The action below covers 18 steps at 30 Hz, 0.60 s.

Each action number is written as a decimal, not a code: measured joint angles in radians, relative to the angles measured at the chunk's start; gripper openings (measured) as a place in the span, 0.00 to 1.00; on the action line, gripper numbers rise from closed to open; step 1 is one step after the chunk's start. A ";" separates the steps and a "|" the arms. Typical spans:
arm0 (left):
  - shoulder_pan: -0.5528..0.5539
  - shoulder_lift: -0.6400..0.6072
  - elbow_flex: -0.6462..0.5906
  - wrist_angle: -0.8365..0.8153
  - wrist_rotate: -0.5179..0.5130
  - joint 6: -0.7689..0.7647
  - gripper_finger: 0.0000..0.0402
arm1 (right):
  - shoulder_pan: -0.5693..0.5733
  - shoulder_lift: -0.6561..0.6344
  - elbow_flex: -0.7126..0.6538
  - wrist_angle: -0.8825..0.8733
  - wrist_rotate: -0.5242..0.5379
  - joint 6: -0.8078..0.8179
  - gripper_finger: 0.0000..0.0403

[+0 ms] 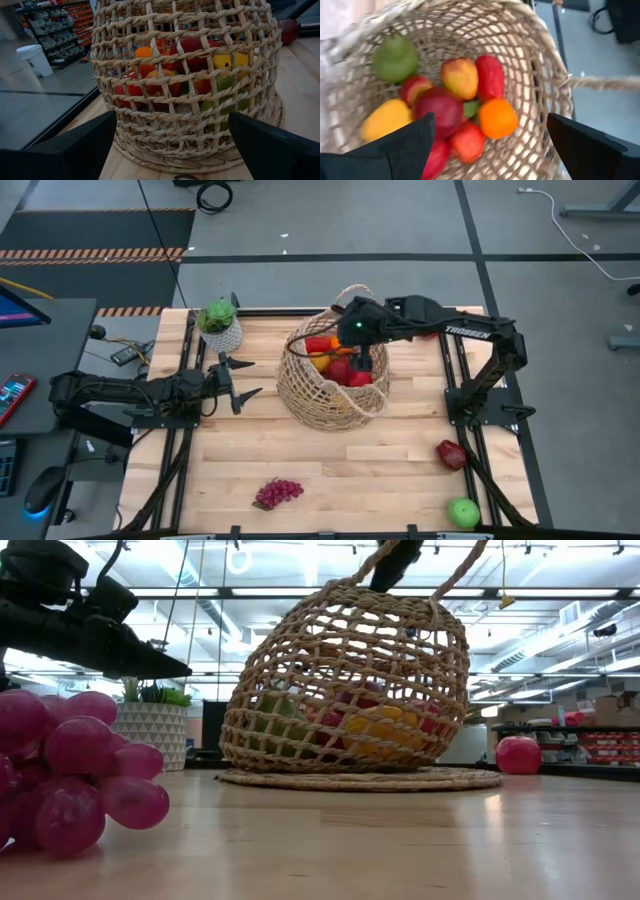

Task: Build produce basket
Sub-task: Put the red malay apple into the brown basket

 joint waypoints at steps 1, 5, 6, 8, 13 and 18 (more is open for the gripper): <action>0.000 0.000 0.000 0.000 0.000 0.000 0.97 | 0.000 -0.006 0.005 -0.019 -0.003 0.015 0.95; 0.000 0.000 0.000 0.000 0.000 0.000 0.97 | 0.000 -0.052 0.007 -0.098 0.001 0.077 0.93; 0.000 0.000 0.000 0.000 0.000 0.000 0.97 | 0.000 -0.067 0.007 -0.121 0.009 0.100 0.93; 0.000 0.000 0.000 0.000 0.000 0.000 0.97 | 0.004 -0.102 0.007 -0.150 0.035 0.147 0.91; 0.000 0.000 0.000 0.000 0.000 0.000 0.97 | 0.018 -0.194 -0.020 -0.171 0.061 0.285 0.89; 0.000 0.000 0.000 0.000 0.000 0.000 0.97 | 0.078 -0.256 -0.066 -0.292 0.062 0.541 0.88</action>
